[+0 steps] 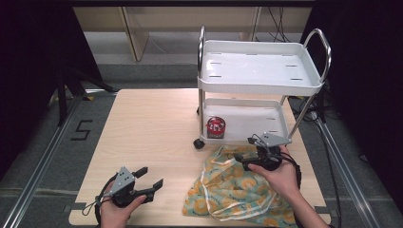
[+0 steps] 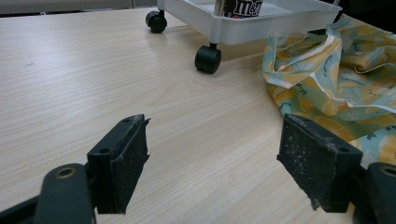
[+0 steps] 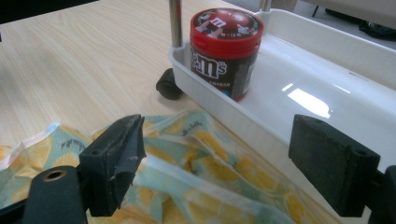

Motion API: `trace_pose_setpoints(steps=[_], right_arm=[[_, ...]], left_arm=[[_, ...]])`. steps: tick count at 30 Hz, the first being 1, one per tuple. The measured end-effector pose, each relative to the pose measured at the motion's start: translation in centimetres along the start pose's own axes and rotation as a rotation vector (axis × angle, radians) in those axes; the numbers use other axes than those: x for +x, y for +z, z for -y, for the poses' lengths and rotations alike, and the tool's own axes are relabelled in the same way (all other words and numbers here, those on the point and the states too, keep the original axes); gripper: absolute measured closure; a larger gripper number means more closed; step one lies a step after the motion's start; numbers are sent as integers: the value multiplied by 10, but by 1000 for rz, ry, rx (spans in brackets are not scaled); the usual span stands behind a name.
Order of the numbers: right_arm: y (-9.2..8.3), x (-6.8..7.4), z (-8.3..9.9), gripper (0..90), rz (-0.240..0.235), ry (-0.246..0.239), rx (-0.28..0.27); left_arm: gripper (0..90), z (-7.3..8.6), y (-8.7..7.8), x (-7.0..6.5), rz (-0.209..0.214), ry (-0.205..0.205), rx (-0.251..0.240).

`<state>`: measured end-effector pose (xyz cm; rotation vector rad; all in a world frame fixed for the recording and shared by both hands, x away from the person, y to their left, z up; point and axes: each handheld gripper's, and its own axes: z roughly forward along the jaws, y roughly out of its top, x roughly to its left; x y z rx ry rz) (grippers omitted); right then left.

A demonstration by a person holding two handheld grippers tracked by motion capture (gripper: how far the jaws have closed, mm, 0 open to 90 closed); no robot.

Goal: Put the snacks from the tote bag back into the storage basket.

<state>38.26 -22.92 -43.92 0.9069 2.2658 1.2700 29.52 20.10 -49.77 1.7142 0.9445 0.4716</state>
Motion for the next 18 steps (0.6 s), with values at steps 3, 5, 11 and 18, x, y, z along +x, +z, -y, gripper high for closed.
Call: trace_pose_setpoints(steps=[3,5,11,18], right_arm=[[-3,1,6,189,-3,30,7],[-4,1,10,189,-1,21,6],[-9,1,20,189,4,17,3],[-15,4,31,190,10,45,6]], left_arm=[[232,0,0,0,-5,0,4],[233,0,0,-1,-4,-2,1],[233,0,0,0,-6,0,5],[233,0,0,-1,-4,-1,-1]])
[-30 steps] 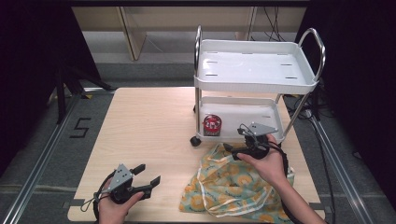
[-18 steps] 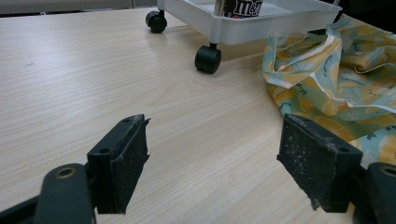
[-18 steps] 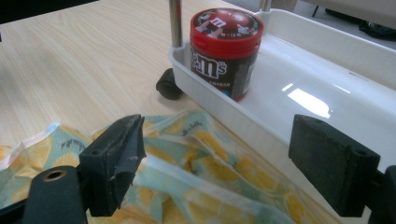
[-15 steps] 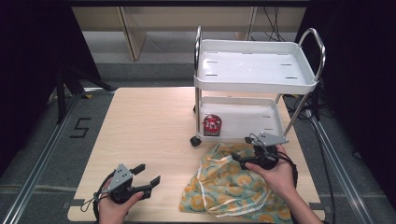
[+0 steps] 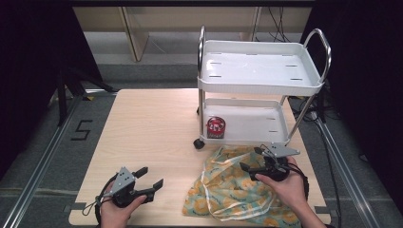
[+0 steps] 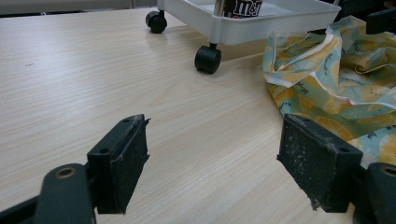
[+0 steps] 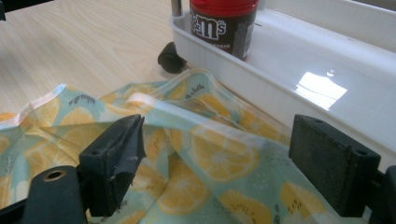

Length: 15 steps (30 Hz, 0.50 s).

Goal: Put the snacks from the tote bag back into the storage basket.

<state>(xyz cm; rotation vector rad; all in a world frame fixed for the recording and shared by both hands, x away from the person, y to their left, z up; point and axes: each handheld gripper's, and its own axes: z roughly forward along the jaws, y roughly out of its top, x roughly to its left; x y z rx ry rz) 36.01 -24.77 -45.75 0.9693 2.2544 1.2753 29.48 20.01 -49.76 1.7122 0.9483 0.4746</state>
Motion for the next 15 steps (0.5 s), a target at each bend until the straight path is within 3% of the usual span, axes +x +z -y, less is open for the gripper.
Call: trace_pose_setpoints(steps=[2,4,5,6,7,9,11,13,14,15], right_arm=[[-1,-1,2,190,-13,-10,2],[-2,1,5,189,-18,11,5],[-2,-1,6,189,-6,-17,-6],[-3,3,7,189,-23,35,6],[-4,1,8,189,-5,0,-6],[-4,2,10,191,-21,11,-11],[-4,3,11,193,-7,18,-25],[-3,2,13,198,-10,-4,-42],[-4,4,14,199,-10,30,-46],[-4,2,14,201,-5,2,-49]], left_arm=[[233,0,0,0,0,0,0],[233,0,0,0,0,0,0],[233,0,0,0,0,0,0],[233,0,0,0,0,0,0],[233,0,0,0,0,-1,-1],[232,0,0,0,-1,5,3],[233,0,0,0,-1,6,2],[233,0,0,0,-1,5,3],[232,0,0,0,0,5,2],[233,0,0,0,0,5,3]])
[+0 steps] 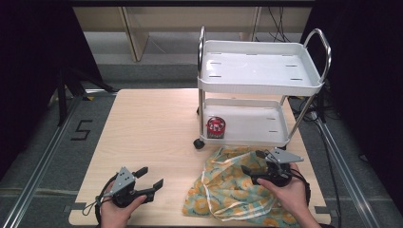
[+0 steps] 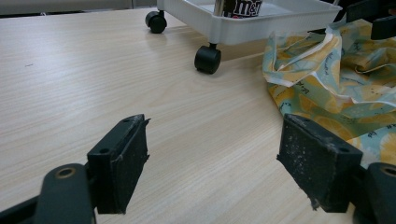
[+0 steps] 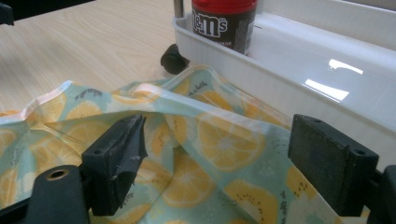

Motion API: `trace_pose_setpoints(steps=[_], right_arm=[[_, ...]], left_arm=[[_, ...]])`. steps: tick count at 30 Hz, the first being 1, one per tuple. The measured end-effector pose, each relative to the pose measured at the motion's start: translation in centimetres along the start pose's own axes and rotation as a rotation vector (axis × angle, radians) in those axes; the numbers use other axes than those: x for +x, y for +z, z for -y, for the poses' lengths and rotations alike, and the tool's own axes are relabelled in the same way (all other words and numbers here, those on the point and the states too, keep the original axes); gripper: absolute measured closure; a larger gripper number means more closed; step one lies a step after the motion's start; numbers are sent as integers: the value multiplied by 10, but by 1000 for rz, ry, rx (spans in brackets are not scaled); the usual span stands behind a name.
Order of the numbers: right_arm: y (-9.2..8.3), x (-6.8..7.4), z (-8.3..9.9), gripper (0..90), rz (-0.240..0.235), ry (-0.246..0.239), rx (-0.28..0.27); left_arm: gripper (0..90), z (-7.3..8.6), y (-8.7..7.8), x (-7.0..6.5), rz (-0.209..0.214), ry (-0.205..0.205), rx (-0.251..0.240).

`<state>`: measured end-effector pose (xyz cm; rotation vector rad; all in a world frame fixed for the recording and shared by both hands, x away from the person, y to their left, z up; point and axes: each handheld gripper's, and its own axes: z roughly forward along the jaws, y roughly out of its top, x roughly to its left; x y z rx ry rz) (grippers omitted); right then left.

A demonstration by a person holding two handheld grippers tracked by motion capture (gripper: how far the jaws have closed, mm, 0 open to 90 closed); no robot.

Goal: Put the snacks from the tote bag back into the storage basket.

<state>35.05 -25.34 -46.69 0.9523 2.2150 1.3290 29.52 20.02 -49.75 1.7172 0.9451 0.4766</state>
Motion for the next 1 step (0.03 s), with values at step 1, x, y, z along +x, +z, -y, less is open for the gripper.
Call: trace_pose_setpoints(steps=[1], right_arm=[[0,0,0,202,2,-5,-10]], left_arm=[[233,0,0,0,1,0,0]])
